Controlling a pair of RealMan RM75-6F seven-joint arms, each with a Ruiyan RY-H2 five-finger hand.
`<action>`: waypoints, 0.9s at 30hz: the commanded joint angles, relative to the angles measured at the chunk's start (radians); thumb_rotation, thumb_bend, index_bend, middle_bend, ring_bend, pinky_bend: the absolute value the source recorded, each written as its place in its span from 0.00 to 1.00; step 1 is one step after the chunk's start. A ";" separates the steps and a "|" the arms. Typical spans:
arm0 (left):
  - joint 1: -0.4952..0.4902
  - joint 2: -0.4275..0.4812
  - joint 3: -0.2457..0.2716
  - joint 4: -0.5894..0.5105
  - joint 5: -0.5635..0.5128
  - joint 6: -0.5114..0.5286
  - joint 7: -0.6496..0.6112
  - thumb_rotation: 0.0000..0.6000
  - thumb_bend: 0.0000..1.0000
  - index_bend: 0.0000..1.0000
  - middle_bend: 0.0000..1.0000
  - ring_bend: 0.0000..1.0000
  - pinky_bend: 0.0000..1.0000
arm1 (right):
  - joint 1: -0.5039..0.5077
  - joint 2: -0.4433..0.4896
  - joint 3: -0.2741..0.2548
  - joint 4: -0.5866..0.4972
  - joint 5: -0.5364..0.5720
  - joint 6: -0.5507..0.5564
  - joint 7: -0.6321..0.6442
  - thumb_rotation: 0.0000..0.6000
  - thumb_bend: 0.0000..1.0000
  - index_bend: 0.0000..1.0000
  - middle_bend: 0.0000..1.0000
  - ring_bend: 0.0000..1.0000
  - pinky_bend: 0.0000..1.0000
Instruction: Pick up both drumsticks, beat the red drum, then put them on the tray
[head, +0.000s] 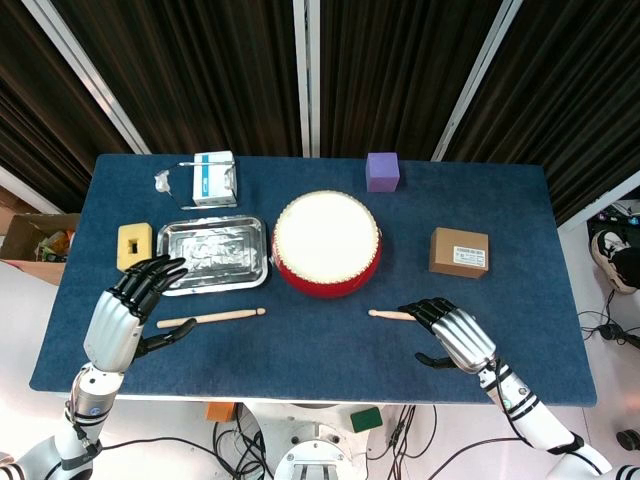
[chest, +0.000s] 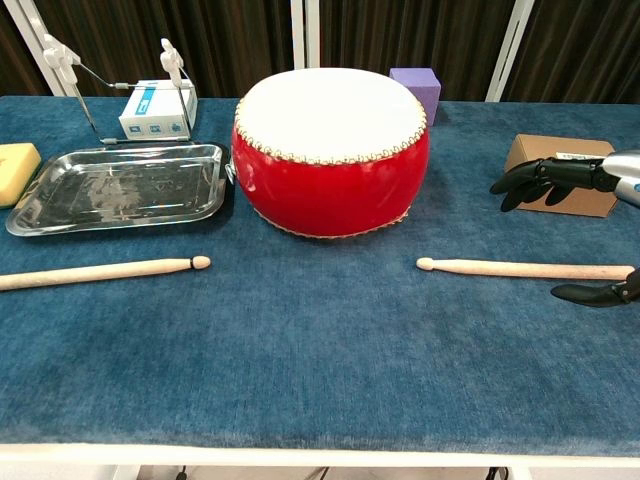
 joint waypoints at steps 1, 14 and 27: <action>-0.008 0.007 0.005 -0.012 -0.004 -0.015 0.007 1.00 0.14 0.19 0.20 0.18 0.28 | 0.000 -0.003 -0.003 0.005 0.004 0.006 0.005 1.00 0.20 0.22 0.28 0.21 0.31; 0.012 0.034 0.099 -0.015 -0.188 -0.220 0.023 1.00 0.16 0.31 0.28 0.23 0.31 | -0.125 0.099 0.031 0.033 0.060 0.273 -0.001 1.00 0.25 0.30 0.32 0.24 0.36; -0.020 -0.127 0.088 0.056 -0.438 -0.470 0.379 1.00 0.22 0.40 0.36 0.27 0.34 | -0.129 0.166 0.089 -0.011 0.097 0.308 -0.066 1.00 0.28 0.30 0.32 0.24 0.36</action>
